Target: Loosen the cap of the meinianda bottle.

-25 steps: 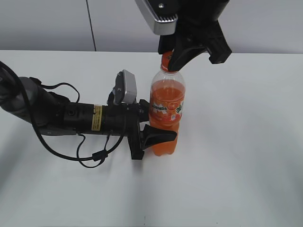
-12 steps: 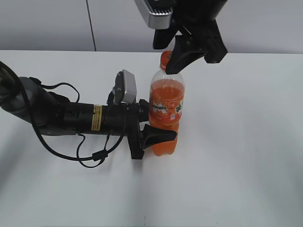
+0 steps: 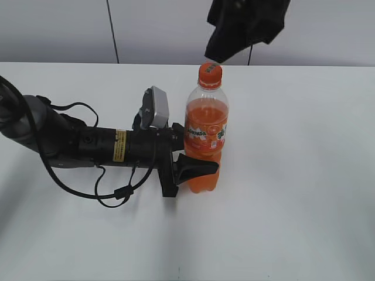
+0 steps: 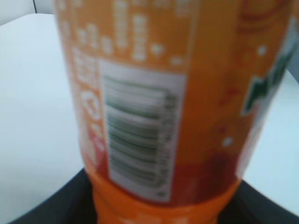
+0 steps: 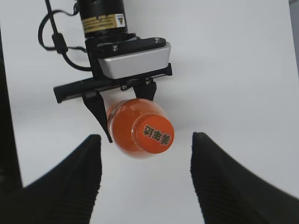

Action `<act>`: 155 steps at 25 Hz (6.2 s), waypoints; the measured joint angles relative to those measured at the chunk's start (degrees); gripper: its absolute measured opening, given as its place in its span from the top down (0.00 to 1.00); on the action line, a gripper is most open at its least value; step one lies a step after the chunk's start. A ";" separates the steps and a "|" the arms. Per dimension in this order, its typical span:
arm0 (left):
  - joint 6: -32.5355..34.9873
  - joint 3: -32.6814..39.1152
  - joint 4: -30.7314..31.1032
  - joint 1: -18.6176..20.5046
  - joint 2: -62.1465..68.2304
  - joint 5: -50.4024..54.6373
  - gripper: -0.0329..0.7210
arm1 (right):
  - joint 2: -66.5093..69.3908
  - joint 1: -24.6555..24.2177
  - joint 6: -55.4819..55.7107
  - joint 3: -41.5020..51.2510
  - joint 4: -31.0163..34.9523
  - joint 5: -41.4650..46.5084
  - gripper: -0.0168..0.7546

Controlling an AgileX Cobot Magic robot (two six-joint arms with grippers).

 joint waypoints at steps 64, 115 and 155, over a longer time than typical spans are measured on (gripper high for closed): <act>0.35 0.00 0.04 0.00 0.00 -0.05 0.44 | 7.64 0.00 -26.82 -0.13 -2.97 0.11 0.63; -0.01 0.00 -0.11 0.00 0.00 0.01 0.44 | 3.77 0.00 66.37 -0.13 -3.08 0.08 0.38; 0.34 0.00 0.00 0.00 0.00 -0.04 0.44 | 7.80 0.00 -26.03 -0.26 -2.95 0.13 0.63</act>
